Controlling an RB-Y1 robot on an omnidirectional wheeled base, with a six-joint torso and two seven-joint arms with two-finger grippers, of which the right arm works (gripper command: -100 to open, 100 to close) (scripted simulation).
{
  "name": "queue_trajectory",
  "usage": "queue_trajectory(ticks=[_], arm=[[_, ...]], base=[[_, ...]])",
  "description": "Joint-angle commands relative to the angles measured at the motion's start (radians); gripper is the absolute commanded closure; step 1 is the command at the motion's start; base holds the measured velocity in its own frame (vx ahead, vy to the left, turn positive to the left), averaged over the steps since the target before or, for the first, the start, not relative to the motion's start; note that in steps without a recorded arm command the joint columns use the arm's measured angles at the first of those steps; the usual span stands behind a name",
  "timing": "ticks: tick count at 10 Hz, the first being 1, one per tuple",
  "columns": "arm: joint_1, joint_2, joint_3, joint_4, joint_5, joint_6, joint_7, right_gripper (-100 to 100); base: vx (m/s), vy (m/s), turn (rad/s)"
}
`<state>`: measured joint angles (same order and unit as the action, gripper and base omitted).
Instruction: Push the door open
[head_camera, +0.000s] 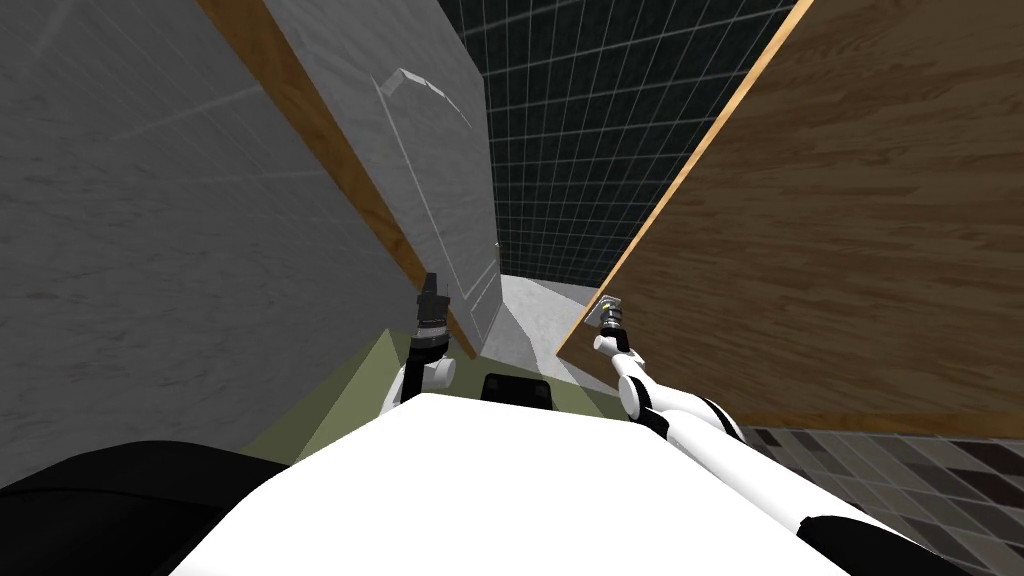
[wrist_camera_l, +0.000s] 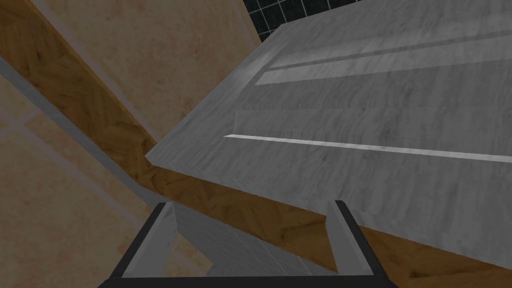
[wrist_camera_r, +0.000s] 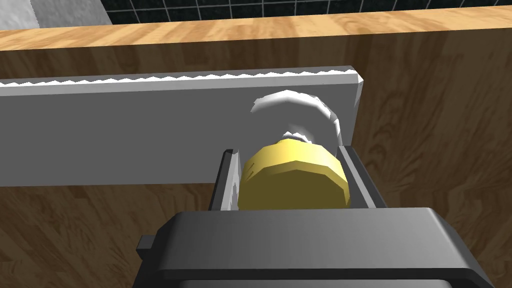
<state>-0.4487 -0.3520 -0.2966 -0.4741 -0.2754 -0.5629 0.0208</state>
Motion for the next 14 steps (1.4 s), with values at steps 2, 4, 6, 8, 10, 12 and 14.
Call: queue_trajectory(ticks=[2, 4, 6, 8, 10, 12, 14], arm=[[0.003, -0.003, -0.044, -0.022, -0.015, 0.003, 0.041, 100], [-0.004, 0.003, -0.066, -0.013, -0.024, 0.001, 0.065, 100], [-0.013, 0.010, -0.095, -0.002, -0.034, -0.001, 0.095, 100], [-0.013, 0.010, -0.095, -0.002, -0.034, -0.001, 0.095, 100], [-0.023, 0.017, -0.126, 0.011, -0.045, -0.003, 0.128, 100], [-0.031, 0.023, -0.151, 0.021, -0.054, -0.004, 0.155, 100], [-0.036, 0.027, -0.168, 0.028, -0.060, -0.006, 0.173, 100]], base=[[0.155, 0.003, -0.054], [0.150, 0.014, -0.039], [0.191, 0.013, -0.086], [0.097, -0.009, -0.014], [0.163, 0.008, -0.066], [0.192, 0.025, -0.065], [0.137, 0.020, -0.048]])
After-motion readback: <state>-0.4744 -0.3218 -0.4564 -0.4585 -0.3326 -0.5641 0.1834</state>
